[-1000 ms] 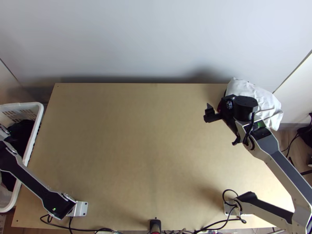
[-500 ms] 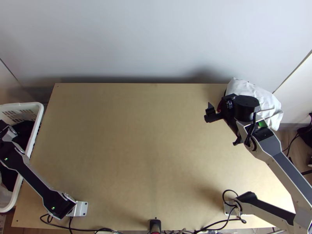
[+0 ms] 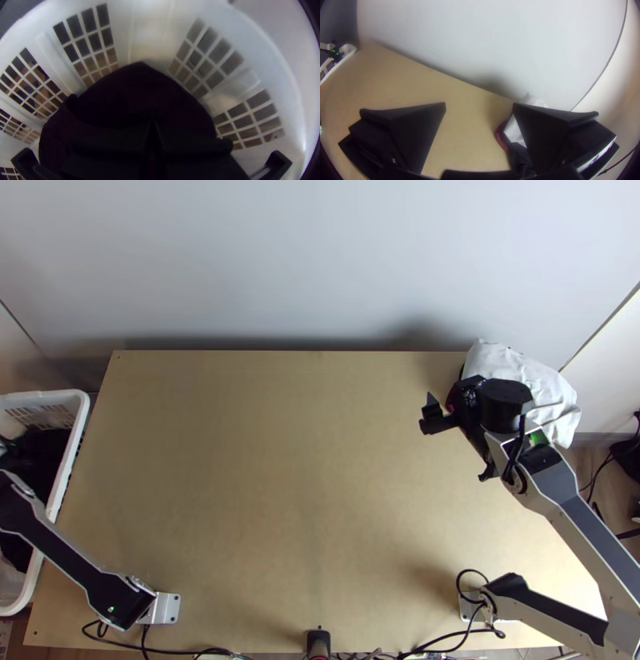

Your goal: Fold the t-shirt

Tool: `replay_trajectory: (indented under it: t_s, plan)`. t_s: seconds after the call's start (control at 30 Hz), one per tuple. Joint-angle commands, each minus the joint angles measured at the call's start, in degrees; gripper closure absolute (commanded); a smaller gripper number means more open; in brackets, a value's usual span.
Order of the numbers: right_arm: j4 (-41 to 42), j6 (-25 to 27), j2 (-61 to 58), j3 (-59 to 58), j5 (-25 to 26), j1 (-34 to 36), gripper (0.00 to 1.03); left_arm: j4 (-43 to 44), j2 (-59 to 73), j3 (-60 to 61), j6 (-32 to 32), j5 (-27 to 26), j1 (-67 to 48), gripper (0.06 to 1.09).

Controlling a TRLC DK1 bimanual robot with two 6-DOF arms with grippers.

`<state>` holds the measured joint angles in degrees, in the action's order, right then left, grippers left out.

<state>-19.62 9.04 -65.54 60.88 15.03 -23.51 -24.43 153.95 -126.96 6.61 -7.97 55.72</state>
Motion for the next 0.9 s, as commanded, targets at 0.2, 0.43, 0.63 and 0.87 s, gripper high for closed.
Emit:
replay_trajectory:
  t_s: [0.2,0.43,0.63,0.87]
  plan:
    - [1.07,-0.16,2.96,-1.73,0.09,-0.14,0.09,-11.17,-26.51,11.47,3.76,-14.27,1.23,1.05]
    - [3.27,-0.25,5.16,-3.58,0.00,-0.22,0.10,-11.17,-48.48,29.22,-0.20,-16.29,-8.09,1.05]
    - [4.76,-1.22,8.58,-7.53,0.00,-0.14,0.10,-10.82,-67.55,43.02,-0.90,-16.12,-24.00,1.05]
    - [5.64,-1.92,13.95,-12.54,0.00,0.57,0.10,-11.26,-77.75,45.31,4.90,-7.33,-48.17,1.05]
